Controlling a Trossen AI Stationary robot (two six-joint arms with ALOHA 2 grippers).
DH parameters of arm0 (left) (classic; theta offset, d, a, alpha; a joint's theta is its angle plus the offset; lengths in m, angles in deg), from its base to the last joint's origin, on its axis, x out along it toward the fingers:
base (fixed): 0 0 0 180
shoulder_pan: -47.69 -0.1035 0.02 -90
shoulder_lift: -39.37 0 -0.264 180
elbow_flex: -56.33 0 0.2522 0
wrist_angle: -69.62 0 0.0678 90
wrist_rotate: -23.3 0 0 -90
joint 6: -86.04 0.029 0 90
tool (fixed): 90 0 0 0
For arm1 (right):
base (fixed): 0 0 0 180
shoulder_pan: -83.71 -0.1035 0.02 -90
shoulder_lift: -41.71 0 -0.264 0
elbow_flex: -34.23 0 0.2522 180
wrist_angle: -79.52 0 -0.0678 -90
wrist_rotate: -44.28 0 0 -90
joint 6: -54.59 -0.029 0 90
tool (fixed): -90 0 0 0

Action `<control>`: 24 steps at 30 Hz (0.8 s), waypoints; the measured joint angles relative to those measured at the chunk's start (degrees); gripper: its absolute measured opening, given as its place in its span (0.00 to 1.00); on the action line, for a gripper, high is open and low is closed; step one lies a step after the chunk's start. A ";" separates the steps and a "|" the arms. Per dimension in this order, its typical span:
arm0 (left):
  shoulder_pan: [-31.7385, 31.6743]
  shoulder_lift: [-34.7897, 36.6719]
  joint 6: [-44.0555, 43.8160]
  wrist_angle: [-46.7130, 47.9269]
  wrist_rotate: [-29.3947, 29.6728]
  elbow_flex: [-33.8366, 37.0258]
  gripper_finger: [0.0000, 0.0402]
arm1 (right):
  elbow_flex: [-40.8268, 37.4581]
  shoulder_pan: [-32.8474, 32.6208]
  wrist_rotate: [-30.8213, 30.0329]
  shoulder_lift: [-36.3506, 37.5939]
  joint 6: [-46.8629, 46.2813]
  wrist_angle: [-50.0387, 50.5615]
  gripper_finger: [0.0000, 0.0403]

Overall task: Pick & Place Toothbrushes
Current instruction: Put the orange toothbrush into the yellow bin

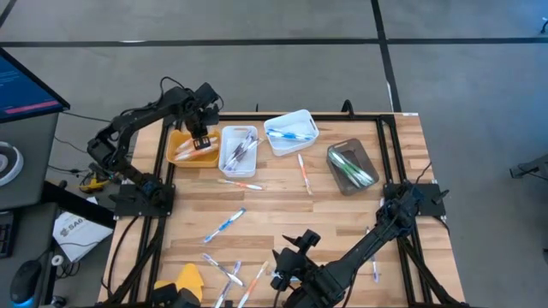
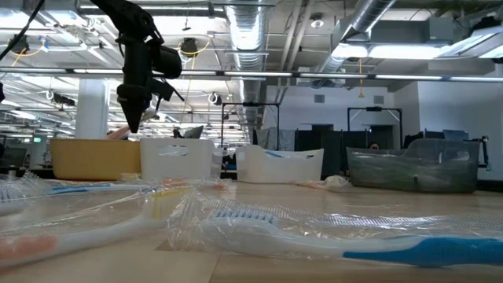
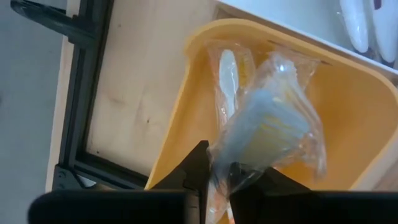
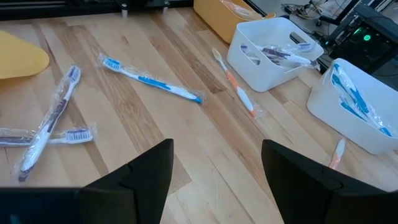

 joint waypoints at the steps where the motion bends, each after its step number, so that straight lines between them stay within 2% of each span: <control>1: 0.00 0.00 0.00 -0.03 0.02 0.00 0.10 | 0.00 0.01 0.00 0.00 0.00 0.00 0.59; 24: 0.00 0.00 -3.04 -1.79 -0.07 0.00 0.12 | 0.00 -0.01 -0.01 0.00 0.02 0.02 0.59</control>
